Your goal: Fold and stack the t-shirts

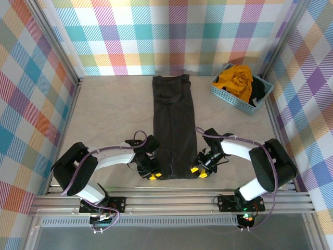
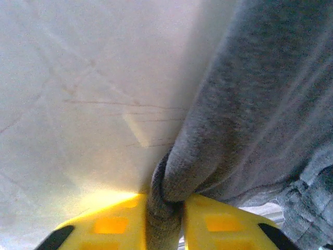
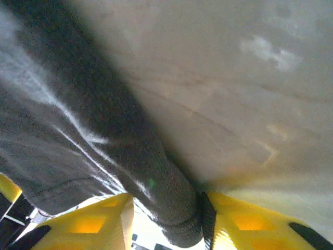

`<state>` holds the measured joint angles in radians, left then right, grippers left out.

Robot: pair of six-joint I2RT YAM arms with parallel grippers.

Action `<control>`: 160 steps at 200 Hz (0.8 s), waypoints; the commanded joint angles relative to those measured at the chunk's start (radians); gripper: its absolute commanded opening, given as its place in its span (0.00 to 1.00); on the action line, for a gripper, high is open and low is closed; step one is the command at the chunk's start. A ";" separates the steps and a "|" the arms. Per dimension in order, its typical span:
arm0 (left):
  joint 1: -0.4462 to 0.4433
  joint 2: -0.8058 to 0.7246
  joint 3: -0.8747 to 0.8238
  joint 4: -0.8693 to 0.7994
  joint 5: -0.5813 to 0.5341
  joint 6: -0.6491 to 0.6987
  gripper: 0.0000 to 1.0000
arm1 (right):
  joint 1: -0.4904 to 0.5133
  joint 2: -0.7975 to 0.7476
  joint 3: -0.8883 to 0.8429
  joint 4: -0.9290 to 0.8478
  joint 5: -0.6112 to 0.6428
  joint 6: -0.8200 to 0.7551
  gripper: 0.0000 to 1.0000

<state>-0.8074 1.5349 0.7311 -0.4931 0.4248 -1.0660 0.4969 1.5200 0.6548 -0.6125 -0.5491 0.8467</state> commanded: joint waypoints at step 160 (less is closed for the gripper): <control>0.174 -0.232 0.192 0.080 -0.192 -0.049 0.00 | -0.126 -0.028 0.459 -0.192 0.052 -0.012 0.00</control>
<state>-0.7074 1.2442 0.8371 -0.4652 0.2687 -1.1149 0.4229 1.3956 0.9848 -0.7792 -0.5056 0.8745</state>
